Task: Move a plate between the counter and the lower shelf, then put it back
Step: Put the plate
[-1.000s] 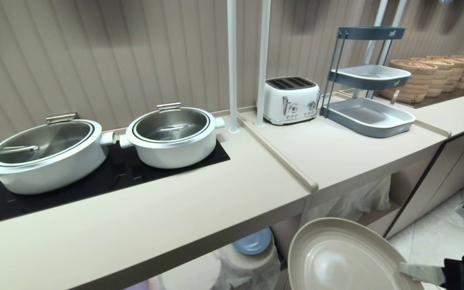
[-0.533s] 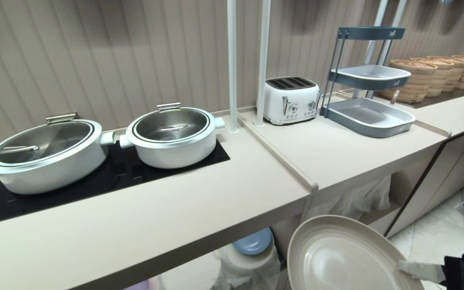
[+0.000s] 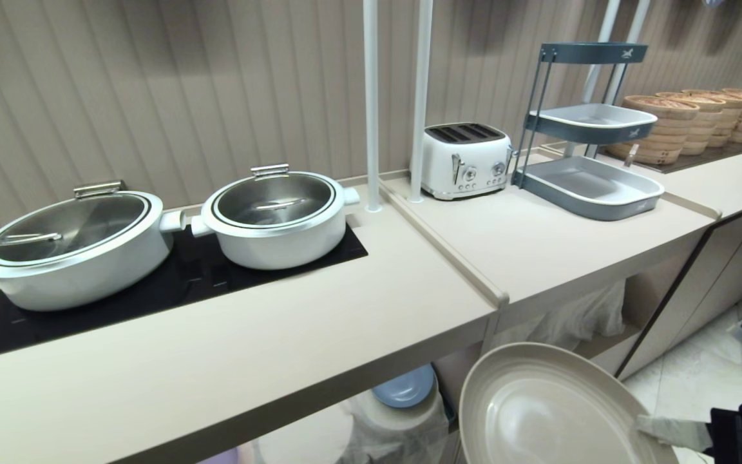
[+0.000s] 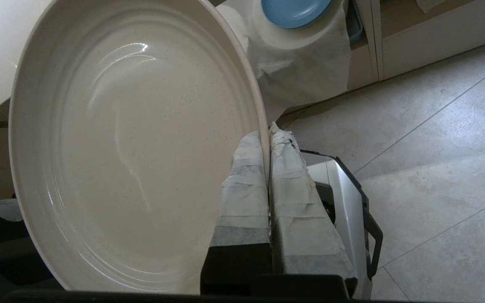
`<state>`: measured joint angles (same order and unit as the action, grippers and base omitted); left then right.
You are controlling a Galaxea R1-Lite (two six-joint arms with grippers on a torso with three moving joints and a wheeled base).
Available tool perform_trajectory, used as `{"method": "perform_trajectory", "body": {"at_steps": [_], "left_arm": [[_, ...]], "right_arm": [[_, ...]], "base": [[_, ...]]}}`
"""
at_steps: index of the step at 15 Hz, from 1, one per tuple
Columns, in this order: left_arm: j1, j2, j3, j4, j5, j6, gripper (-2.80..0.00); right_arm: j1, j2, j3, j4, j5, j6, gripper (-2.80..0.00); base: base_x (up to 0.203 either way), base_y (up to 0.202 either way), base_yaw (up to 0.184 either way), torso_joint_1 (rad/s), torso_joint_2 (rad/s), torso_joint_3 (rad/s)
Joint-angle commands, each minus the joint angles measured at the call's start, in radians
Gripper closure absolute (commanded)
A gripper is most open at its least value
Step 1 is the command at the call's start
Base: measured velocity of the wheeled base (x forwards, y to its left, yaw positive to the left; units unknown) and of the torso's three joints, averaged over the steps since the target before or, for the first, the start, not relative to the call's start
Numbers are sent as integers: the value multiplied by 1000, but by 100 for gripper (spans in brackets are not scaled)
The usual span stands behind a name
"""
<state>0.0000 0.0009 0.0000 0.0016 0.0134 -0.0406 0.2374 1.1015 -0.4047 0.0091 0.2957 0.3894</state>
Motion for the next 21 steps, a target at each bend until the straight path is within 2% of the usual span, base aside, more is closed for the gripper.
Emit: {"method": "perform_trajectory", "body": {"at_steps": [1, 15, 21], "left_arm": [[0, 1, 0, 0, 0, -1, 0], [0, 1, 0, 0, 0, -1, 0], [0, 1, 0, 0, 0, -1, 0]], "right_arm": [[1, 1, 0, -1, 2, 2, 0], [2, 1, 1, 0, 5, 2, 0], [2, 1, 4, 0, 5, 2, 0]], "base": [[0, 0, 0, 0, 0, 0], [0, 0, 0, 0, 0, 0], [2, -9, 159, 4, 2, 0]]}}
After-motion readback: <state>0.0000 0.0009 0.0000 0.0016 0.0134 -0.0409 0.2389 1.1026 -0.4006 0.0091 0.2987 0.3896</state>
